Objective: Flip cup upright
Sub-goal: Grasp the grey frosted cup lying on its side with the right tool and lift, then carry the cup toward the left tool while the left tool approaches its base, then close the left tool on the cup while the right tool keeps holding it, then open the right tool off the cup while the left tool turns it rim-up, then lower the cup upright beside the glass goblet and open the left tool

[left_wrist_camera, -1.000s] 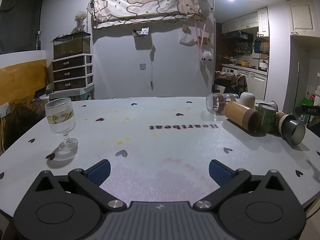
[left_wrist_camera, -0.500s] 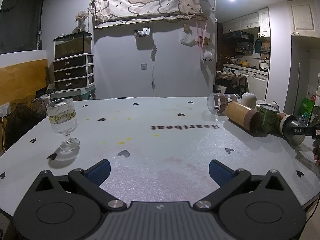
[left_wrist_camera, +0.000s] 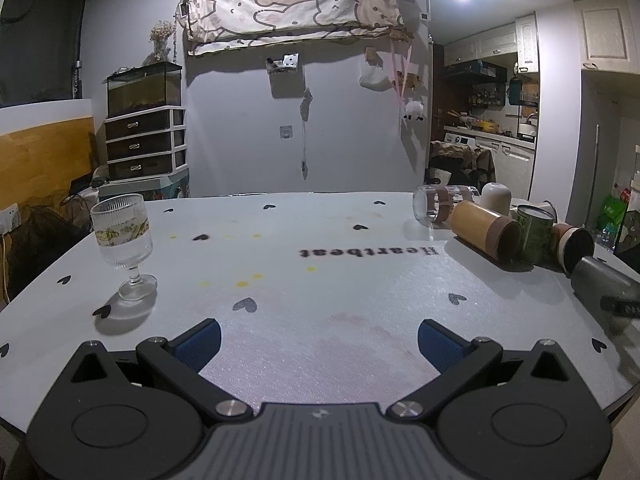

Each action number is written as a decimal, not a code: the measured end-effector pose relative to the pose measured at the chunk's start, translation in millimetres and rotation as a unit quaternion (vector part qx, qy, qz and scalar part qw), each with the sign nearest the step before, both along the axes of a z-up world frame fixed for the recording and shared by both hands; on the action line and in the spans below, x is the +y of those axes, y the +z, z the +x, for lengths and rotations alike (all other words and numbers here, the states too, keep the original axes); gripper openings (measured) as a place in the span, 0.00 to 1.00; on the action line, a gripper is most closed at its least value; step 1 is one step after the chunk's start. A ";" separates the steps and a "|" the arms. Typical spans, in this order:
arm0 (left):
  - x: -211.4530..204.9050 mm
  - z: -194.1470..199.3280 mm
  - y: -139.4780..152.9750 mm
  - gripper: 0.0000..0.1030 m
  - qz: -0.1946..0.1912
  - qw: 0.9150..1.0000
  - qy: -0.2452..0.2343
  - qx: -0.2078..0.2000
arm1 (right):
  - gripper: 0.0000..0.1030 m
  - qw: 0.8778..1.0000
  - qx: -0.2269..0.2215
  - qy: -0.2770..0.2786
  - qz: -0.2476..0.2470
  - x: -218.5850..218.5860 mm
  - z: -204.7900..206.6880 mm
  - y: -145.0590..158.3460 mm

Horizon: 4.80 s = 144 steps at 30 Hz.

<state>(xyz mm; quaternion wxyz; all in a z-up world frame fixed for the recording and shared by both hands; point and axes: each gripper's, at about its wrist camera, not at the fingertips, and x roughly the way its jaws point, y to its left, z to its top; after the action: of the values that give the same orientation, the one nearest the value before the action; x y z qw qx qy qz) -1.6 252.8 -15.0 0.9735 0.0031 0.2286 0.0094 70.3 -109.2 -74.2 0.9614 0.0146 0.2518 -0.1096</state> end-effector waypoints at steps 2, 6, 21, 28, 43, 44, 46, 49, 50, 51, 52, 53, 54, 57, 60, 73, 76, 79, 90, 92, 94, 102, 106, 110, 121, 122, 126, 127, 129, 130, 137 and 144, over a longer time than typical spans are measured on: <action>0.2 -0.4 0.1 1.00 0.000 1.000 0.000 0.000 | 0.75 1.000 -0.004 0.015 0.005 10.8 -16.8 2.0; -0.2 -0.2 -0.4 1.00 -0.001 1.000 0.000 0.001 | 0.75 0.998 -0.014 0.062 0.010 36.1 -44.3 6.7; 9.0 14.9 -2.4 1.00 0.007 1.000 0.003 0.009 | 0.75 0.915 -0.010 0.402 0.023 165.1 -64.2 11.2; 20.1 56.1 -14.6 1.00 0.013 0.999 -0.002 0.043 | 0.76 0.883 -0.009 0.469 0.012 180.0 -79.0 12.0; 31.5 61.7 -37.7 1.00 -0.019 0.994 -0.044 0.098 | 0.86 0.932 0.002 0.362 -0.010 148.7 -62.5 13.1; 31.2 58.8 -38.8 1.00 -0.026 0.993 -0.048 0.102 | 0.86 0.937 0.003 0.350 -0.005 146.7 -59.5 13.4; 30.1 53.0 -40.3 1.00 -0.033 0.992 -0.054 0.108 | 0.85 0.942 0.005 0.335 0.002 146.5 -51.4 11.9; 27.5 46.5 -42.0 1.00 -0.031 0.992 -0.054 0.113 | 0.83 0.950 0.005 0.312 0.005 149.1 -42.0 10.3; 26.9 44.9 -42.4 1.00 -0.033 0.991 -0.056 0.116 | 0.83 0.953 0.006 0.304 0.007 149.5 -38.5 10.1; 27.4 44.2 -43.0 1.00 -0.036 0.991 -0.058 0.119 | 0.83 0.954 0.007 0.298 0.013 148.1 -35.4 9.8; 28.0 44.2 -43.3 1.00 -0.037 0.990 -0.058 0.120 | 0.83 0.956 0.008 0.294 0.019 147.1 -32.8 9.7; 28.7 44.3 -43.4 1.00 -0.040 0.990 -0.056 0.122 | 0.83 0.956 0.009 0.292 0.026 145.7 -31.2 10.0; 30.6 44.8 -42.9 1.00 -0.044 0.990 -0.053 0.123 | 0.83 0.956 0.009 0.292 0.031 144.5 -30.4 10.5; 41.9 45.7 -35.5 0.99 -0.098 0.986 -0.052 0.125 | 0.83 0.957 0.004 0.289 0.031 143.8 -32.7 13.0; 55.8 50.4 -25.3 0.95 -0.200 0.967 -0.077 0.136 | 0.83 0.958 0.009 0.280 0.056 137.4 -33.0 19.1; 29.9 94.2 -35.2 0.91 -0.317 0.918 -0.113 0.211 | 0.68 0.921 0.058 0.331 0.197 143.7 -34.9 27.5; 25.1 98.9 -38.7 0.90 -0.325 0.912 -0.121 0.219 | 0.66 0.915 0.067 0.346 0.199 149.8 -34.1 25.1; 22.8 104.2 -41.0 0.89 -0.331 0.909 -0.119 0.225 | 0.59 0.910 0.077 0.357 0.198 154.2 -34.6 21.7; 33.6 116.1 -59.6 0.77 -0.370 0.892 -0.090 0.243 | 0.59 0.911 0.075 0.357 0.192 152.9 -37.9 21.2; 33.3 114.7 -55.5 0.76 -0.368 0.895 -0.092 0.233 | 0.58 0.912 0.073 0.358 0.185 154.8 -39.5 22.2; 30.9 106.8 -42.1 0.74 -0.348 0.911 -0.105 0.197 | 0.58 0.913 0.069 0.363 0.175 157.2 -40.9 24.5; -8.9 49.4 6.6 0.74 -0.166 0.968 -0.176 0.065 | 0.58 0.914 0.041 0.386 0.116 174.0 -48.0 26.8; -26.7 28.0 5.7 0.74 -0.097 0.978 -0.180 0.039 | 0.57 0.914 0.038 0.392 0.093 179.8 -50.5 22.2; -39.5 14.3 1.9 0.73 -0.047 0.982 -0.181 0.024 | 0.55 0.919 0.036 0.388 0.059 186.7 -53.6 16.4; 2.5 59.4 23.4 0.72 -0.027 0.993 -0.095 -0.065 | 0.63 0.933 0.023 0.351 0.072 175.5 -52.0 15.3; 10.4 69.8 27.0 0.72 -0.025 0.994 -0.078 -0.071 | 0.63 0.934 0.023 0.349 0.072 174.4 -51.4 15.2; 40.3 107.3 36.5 0.72 -0.024 0.996 -0.014 -0.090 | 0.63 0.937 0.026 0.340 0.073 171.5 -50.8 14.7; 51.5 117.4 37.5 0.72 -0.031 0.995 0.003 -0.093 | 0.63 0.939 0.027 0.337 0.071 171.5 -50.2 14.5; 70.7 131.8 39.4 0.72 -0.049 0.994 0.026 -0.094 | 0.63 0.941 0.029 0.331 0.071 169.2 -48.6 13.7; 81.9 139.4 38.6 0.72 -0.059 0.993 0.040 -0.091 | 0.63 0.941 0.030 0.328 0.072 168.1 -47.7 13.4; 127.0 172.0 19.7 0.72 -0.075 0.989 0.105 -0.072 | 0.63 0.943 0.033 0.322 0.071 166.7 -45.3 12.2; 142.9 183.9 1.2 0.72 -0.048 0.987 0.138 -0.060 | 0.63 0.945 0.037 0.319 0.066 167.8 -44.4 11.2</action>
<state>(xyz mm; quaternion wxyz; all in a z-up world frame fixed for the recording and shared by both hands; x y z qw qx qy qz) 182.3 395.8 -13.8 0.9737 -0.0762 0.1684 0.1331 26.0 58.6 -63.0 0.9330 -0.0074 0.2851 0.2194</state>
